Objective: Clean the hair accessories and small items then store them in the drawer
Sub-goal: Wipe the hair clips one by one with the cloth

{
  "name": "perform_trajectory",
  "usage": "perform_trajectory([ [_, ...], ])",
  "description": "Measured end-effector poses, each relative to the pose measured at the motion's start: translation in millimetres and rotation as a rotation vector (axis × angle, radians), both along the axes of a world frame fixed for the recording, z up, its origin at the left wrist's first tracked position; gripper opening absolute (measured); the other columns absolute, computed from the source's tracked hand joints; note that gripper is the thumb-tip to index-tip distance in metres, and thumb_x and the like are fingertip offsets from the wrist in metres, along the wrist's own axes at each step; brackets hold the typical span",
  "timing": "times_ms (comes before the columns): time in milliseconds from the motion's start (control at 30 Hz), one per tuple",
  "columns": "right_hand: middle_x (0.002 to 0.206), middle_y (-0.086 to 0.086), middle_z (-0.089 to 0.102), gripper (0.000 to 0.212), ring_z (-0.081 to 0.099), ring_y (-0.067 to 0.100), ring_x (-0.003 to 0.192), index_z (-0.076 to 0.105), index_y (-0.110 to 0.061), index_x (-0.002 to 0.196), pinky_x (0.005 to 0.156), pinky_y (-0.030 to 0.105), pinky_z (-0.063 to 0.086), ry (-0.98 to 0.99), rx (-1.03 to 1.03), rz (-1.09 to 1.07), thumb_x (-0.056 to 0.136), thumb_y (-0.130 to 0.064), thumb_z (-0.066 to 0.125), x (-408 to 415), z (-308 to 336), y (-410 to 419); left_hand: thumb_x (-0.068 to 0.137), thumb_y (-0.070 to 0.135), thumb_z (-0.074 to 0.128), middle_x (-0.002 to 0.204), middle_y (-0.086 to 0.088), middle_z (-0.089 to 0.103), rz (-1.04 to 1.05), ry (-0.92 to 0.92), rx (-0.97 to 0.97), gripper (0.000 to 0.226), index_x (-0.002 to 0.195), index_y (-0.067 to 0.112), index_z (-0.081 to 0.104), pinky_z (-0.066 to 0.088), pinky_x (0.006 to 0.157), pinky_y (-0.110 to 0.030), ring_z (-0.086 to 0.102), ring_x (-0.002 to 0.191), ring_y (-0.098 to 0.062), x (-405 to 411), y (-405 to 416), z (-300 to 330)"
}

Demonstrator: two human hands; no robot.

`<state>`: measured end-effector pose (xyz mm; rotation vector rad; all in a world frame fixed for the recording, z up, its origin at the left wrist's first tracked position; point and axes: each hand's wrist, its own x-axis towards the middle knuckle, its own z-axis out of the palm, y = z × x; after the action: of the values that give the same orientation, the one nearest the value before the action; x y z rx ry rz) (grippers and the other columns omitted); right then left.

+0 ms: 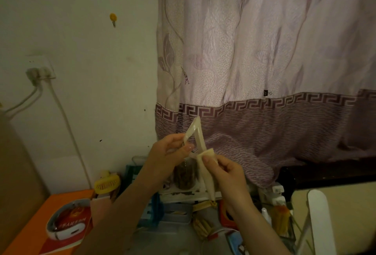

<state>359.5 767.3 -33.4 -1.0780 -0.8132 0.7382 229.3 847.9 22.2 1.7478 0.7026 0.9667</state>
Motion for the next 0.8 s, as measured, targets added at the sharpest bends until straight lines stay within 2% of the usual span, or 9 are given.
perform_trajectory([
  [100,0.091,0.016,0.073,0.031,0.068,0.03,0.084,0.073,-0.004,0.1,0.076,0.039,0.057,0.014,-0.017,0.045,0.078,-0.025,0.069,9.8,6.7,-0.9,0.082,0.021,0.068,0.098,0.002,0.07,-0.014,0.048,0.043,0.033,0.115,0.018,0.062,0.055,0.081,-0.028,0.067,0.094,-0.013,-4.9,0.0,7.1],
  [200,0.091,0.014,0.074,0.035,0.068,0.027,0.082,0.074,-0.007,0.099,0.076,0.039,0.055,-0.033,-0.045,0.102,0.073,-0.029,0.07,17.7,15.3,-1.5,0.079,0.014,0.071,0.099,0.001,0.07,-0.07,0.07,0.005,0.047,0.123,0.015,0.056,0.056,0.071,-0.021,0.068,0.084,-0.004,-6.4,0.7,17.0],
  [267,0.086,0.01,0.074,0.034,0.067,0.02,0.075,0.075,-0.009,0.096,0.067,0.031,0.054,-0.076,-0.073,0.143,0.07,-0.031,0.07,21.5,22.2,-3.4,0.076,0.006,0.074,0.096,0.004,0.069,-0.1,0.071,-0.018,0.061,0.129,0.02,0.048,0.053,0.062,-0.015,0.068,0.077,0.003,-6.1,2.0,24.5],
  [367,0.068,0.001,0.07,0.021,0.061,0.008,0.06,0.074,-0.007,0.092,0.053,0.02,0.045,-0.144,-0.103,0.208,0.078,-0.023,0.069,25.4,31.6,-5.8,0.073,0.006,0.076,0.09,0.006,0.072,-0.103,0.072,-0.012,0.072,0.132,0.027,0.042,0.053,0.062,-0.015,0.069,0.077,0.0,-5.2,6.9,33.8],
  [433,0.062,-0.004,0.067,0.014,0.059,0.003,0.054,0.073,-0.004,0.092,0.049,0.016,0.043,-0.164,-0.113,0.235,0.083,-0.014,0.067,27.0,35.8,-6.1,0.075,0.009,0.075,0.086,0.004,0.074,-0.092,0.067,-0.012,0.061,0.127,0.025,0.048,0.055,0.064,-0.019,0.071,0.078,-0.006,-5.4,10.3,39.1],
  [600,0.073,0.004,0.073,0.016,0.065,0.009,0.064,0.073,-0.001,0.095,0.055,0.017,0.049,-0.117,-0.051,0.186,0.083,-0.01,0.068,28.0,42.5,-6.0,0.081,0.011,0.069,0.084,-0.005,0.075,-0.095,0.052,-0.037,0.029,0.109,0.013,0.06,0.058,0.064,-0.024,0.072,0.075,-0.018,-4.2,16.0,43.3],
  [700,0.08,0.007,0.074,0.017,0.068,0.013,0.068,0.074,-0.005,0.097,0.057,0.018,0.051,-0.046,0.0,0.109,0.082,-0.012,0.069,25.1,40.9,-5.4,0.081,0.007,0.069,0.081,-0.007,0.075,-0.077,-0.033,-0.077,0.023,0.102,0.009,0.059,0.059,0.065,-0.027,0.071,0.073,-0.02,-1.7,14.9,39.4],
  [800,0.079,0.006,0.074,0.015,0.069,0.014,0.068,0.073,-0.008,0.096,0.059,0.021,0.052,0.042,0.048,0.056,0.083,-0.012,0.068,20.6,37.9,-3.6,0.081,0.005,0.069,0.084,-0.012,0.074,-0.042,-0.116,-0.125,0.025,0.103,0.002,0.056,0.059,0.063,-0.028,0.072,0.071,-0.019,1.1,10.5,34.5],
])
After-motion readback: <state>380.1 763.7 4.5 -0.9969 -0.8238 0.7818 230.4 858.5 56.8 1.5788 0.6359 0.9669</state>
